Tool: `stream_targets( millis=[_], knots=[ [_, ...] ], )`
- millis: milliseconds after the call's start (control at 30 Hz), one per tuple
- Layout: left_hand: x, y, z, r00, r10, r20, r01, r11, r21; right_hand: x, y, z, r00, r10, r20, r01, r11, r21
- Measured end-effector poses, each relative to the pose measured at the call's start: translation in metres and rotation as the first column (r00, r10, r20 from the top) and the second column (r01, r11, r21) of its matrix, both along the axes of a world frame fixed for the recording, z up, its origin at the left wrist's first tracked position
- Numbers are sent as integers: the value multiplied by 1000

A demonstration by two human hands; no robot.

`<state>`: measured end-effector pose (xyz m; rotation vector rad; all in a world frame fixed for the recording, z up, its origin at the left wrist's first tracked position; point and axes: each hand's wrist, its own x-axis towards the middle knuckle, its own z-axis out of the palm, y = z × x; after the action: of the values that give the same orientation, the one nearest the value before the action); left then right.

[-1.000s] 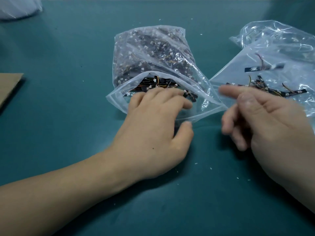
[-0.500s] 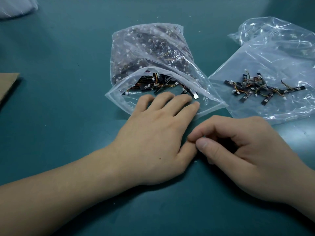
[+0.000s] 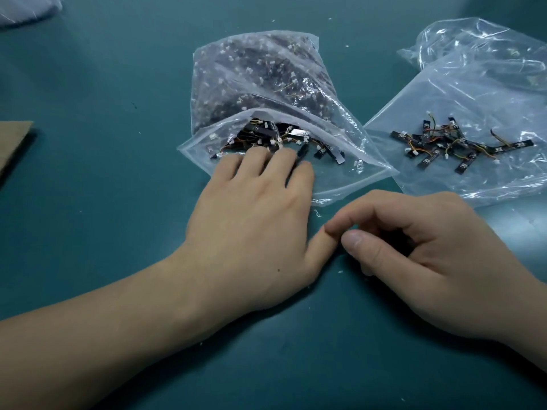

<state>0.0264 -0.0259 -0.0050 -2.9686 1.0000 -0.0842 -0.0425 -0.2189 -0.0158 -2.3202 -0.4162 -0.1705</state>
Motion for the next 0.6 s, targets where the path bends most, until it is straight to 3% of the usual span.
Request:
stream_targets(
  millis=[200,367,500,600],
  knots=[
    [3,-1,-8,987,-124,101,144,966,-215,0,0,0,999,-33,25,33,999,-5],
    [10,-3,-10,987,-102,-120,27,859,-512,-2,1,-1,990,-133,53,130,990,61],
    [9,-4,-13,993,-75,-87,27,890,-454,-1,0,-1,966,-253,59,240,957,163],
    [8,-3,-15,993,-101,-63,56,864,-501,1,-1,-2,962,-272,15,264,946,189]
  ],
)
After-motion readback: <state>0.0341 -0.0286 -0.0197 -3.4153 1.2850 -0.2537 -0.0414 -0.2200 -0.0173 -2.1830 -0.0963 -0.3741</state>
